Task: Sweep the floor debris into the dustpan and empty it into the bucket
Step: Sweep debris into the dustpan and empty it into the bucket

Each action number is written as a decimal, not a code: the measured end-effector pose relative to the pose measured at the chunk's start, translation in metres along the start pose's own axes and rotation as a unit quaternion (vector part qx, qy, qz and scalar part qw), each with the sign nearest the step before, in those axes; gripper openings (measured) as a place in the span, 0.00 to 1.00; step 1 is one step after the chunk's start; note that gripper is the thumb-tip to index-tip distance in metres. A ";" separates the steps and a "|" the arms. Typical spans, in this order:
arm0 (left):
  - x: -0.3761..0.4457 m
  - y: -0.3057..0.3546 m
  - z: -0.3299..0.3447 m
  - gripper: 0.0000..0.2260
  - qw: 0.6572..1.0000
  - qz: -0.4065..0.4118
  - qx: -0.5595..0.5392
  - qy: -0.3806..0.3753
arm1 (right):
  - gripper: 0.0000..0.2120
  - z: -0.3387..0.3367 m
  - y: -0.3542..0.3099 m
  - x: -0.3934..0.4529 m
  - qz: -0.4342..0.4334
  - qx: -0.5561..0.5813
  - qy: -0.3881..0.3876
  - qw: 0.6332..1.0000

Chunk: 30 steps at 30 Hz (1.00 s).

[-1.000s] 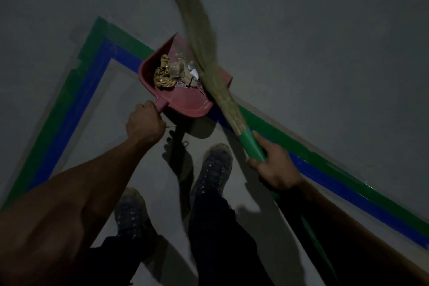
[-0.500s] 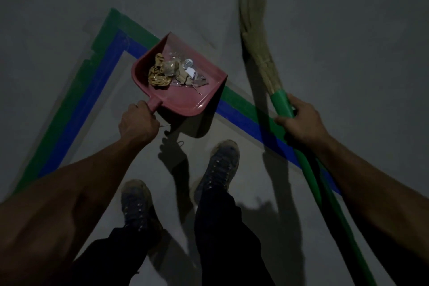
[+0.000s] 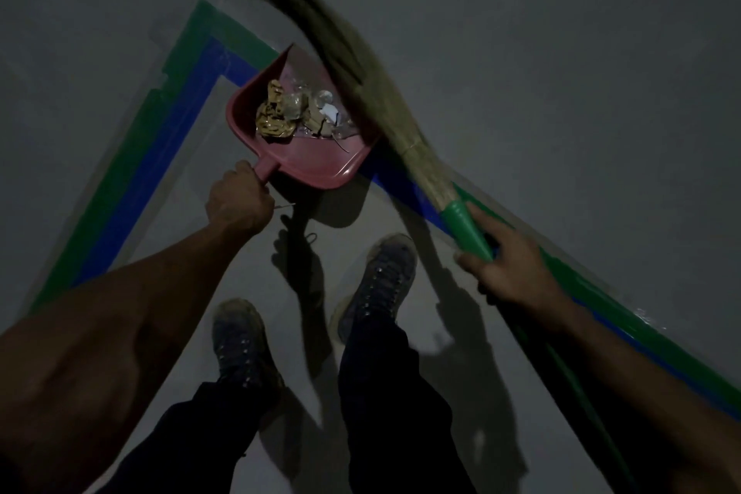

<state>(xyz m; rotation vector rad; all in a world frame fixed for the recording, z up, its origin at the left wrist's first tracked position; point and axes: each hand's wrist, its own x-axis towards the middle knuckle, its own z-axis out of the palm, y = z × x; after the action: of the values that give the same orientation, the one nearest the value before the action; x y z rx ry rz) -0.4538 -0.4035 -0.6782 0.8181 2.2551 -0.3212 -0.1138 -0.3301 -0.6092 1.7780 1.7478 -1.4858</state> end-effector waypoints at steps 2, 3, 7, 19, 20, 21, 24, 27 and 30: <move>-0.001 -0.008 -0.002 0.14 1.000 -0.013 -0.007 -0.003 | 0.31 -0.017 -0.010 0.011 -0.016 0.033 0.038 0.999; -0.001 -0.013 -0.002 0.14 1.000 -0.021 -0.009 -0.003 | 0.30 -0.024 -0.017 0.020 -0.028 0.032 0.055 0.998; 0.001 -0.029 -0.005 0.15 0.999 -0.031 -0.012 0.001 | 0.30 -0.032 -0.043 0.068 -0.014 0.027 0.062 0.998; 0.009 -0.040 -0.010 0.10 1.000 -0.009 -0.014 0.009 | 0.36 0.054 -0.043 0.021 -0.060 -0.096 -0.084 0.990; 0.008 -0.041 -0.011 0.10 1.000 -0.009 -0.015 0.009 | 0.36 0.050 -0.041 0.015 -0.058 -0.086 -0.068 0.992; 0.007 -0.042 -0.011 0.10 1.000 -0.008 -0.016 0.008 | 0.35 0.046 -0.040 0.010 -0.054 -0.069 -0.049 0.995; 0.006 -0.050 -0.012 0.09 1.000 -0.011 -0.026 0.005 | 0.32 0.029 -0.044 0.008 -0.030 -0.010 0.017 0.999; 0.004 -0.065 -0.013 0.09 0.999 -0.025 -0.033 -0.004 | 0.30 0.014 -0.054 0.025 -0.013 0.026 0.065 0.997; 0.003 -0.081 -0.011 0.10 0.999 -0.029 -0.033 -0.004 | 0.29 0.016 -0.064 0.049 0.008 0.024 0.060 0.998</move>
<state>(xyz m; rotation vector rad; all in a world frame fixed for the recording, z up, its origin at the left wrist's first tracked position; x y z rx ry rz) -0.5133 -0.4595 -0.6728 0.7157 2.2725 -0.2749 -0.1868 -0.2959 -0.6238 1.9389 1.7613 -1.4547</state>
